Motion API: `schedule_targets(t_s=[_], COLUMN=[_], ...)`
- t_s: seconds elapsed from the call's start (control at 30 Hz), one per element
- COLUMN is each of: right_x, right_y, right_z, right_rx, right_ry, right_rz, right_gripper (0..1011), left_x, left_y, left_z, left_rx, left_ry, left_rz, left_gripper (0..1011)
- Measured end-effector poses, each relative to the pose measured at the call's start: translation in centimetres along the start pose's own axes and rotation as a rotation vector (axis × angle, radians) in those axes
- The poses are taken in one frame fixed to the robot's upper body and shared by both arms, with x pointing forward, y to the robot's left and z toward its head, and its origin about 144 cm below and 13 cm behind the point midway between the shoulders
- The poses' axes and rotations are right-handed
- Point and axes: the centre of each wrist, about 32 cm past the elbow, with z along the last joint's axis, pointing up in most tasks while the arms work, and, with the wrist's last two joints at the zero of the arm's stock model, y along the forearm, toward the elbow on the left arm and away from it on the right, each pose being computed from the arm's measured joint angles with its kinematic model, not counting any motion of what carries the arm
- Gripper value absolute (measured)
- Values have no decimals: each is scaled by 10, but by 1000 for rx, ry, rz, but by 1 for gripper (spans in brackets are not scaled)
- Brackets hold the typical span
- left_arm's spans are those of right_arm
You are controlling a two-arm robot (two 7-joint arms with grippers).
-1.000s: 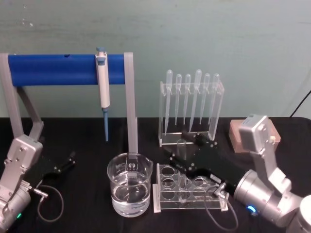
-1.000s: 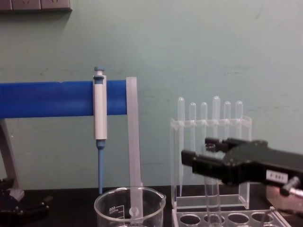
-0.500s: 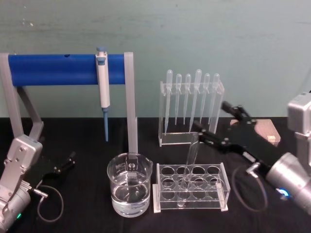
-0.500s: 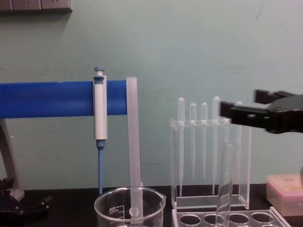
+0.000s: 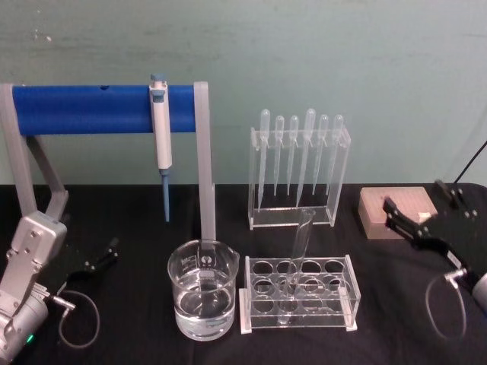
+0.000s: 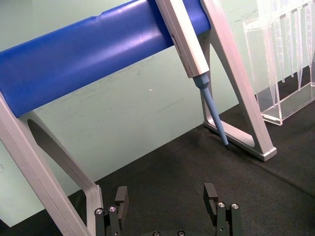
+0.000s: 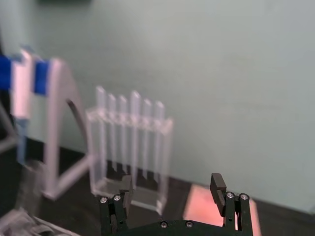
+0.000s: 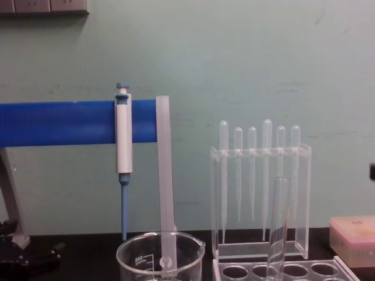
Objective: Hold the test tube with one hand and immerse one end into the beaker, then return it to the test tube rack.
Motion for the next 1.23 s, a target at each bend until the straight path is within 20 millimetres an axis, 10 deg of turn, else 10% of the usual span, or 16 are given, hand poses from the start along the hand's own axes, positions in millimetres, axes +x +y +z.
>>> schedule_targets(t_s=[0.53, 1.23], right_x=[-19, -21], right_y=[2, 2], right_z=[-52, -54], right_rx=[-132, -115], right_ry=[-252, -271], right_rz=[-113, -128], right_gripper=[1002, 1003], left_x=[0, 0], left_y=[0, 0], left_z=[0, 0], left_rx=[0, 0], left_ry=[0, 0], left_rz=[0, 0], left_gripper=[1000, 1000])
